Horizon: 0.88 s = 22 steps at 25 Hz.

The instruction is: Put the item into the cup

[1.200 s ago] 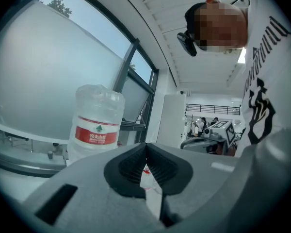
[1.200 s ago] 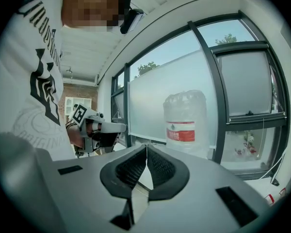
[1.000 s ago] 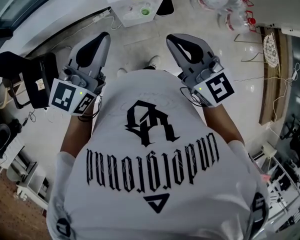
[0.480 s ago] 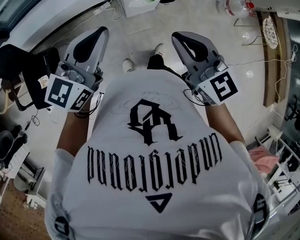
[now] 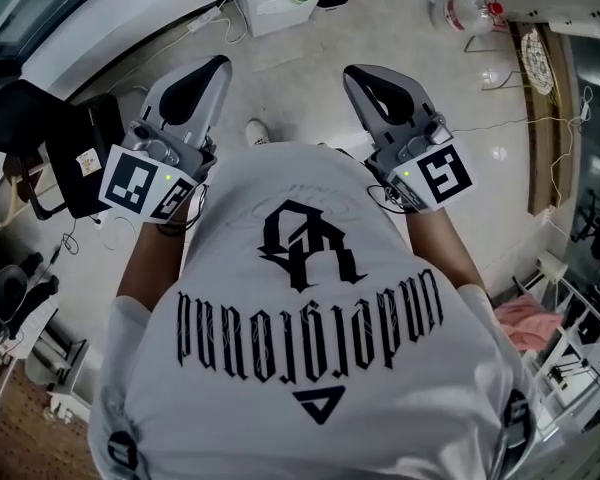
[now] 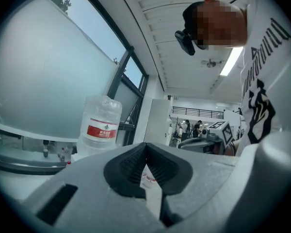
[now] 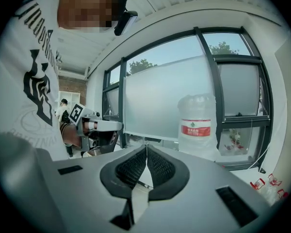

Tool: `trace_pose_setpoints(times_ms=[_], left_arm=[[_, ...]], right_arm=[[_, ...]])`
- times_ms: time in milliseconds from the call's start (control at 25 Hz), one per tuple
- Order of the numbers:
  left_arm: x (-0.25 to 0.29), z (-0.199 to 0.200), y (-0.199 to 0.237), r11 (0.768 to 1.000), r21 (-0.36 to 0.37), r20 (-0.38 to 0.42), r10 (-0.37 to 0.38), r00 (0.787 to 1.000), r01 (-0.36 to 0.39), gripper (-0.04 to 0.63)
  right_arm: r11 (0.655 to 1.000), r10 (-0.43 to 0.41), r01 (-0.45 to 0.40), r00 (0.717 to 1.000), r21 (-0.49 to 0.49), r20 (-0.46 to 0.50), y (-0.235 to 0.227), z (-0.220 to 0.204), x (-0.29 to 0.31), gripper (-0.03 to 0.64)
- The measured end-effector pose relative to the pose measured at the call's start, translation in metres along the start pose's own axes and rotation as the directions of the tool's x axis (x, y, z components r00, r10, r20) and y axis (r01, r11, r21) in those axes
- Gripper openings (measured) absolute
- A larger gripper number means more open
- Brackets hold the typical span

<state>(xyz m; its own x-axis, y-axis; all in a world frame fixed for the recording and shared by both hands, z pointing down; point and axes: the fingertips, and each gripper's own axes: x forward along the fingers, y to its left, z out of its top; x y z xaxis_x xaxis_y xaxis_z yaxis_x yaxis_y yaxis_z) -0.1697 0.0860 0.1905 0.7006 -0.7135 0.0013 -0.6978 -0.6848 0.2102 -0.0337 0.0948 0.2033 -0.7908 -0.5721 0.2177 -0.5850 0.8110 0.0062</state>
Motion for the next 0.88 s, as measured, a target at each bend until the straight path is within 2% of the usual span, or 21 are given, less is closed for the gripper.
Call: trace_pose_setpoints(times_ms=[320, 560, 720, 880], left_arm=[[0.02, -0.012, -0.057, 0.999, -0.028, 0.017, 0.032, 0.999, -0.031, 0.014], [0.033, -0.017, -0.113, 0.999, 0.002, 0.014, 0.054, 0.998, -0.054, 0.015], [0.034, -0.031, -0.144, 0.996, -0.027, 0.014, 0.082, 0.997, -0.082, 0.015], [0.036, -0.044, -0.187, 0.996, -0.01, -0.001, 0.091, 0.996, -0.092, 0.014]], right_arm=[[1.0, 0.019, -0.019, 1.0, -0.002, 0.016, -0.016, -0.018, -0.052, 0.017], [0.999, 0.04, -0.04, 0.999, -0.003, 0.015, -0.021, -0.033, -0.108, 0.017], [0.999, 0.054, -0.054, 0.999, -0.007, 0.001, -0.022, -0.052, -0.143, 0.017], [0.998, 0.066, -0.066, 0.998, -0.005, -0.007, -0.019, -0.067, -0.181, 0.017]])
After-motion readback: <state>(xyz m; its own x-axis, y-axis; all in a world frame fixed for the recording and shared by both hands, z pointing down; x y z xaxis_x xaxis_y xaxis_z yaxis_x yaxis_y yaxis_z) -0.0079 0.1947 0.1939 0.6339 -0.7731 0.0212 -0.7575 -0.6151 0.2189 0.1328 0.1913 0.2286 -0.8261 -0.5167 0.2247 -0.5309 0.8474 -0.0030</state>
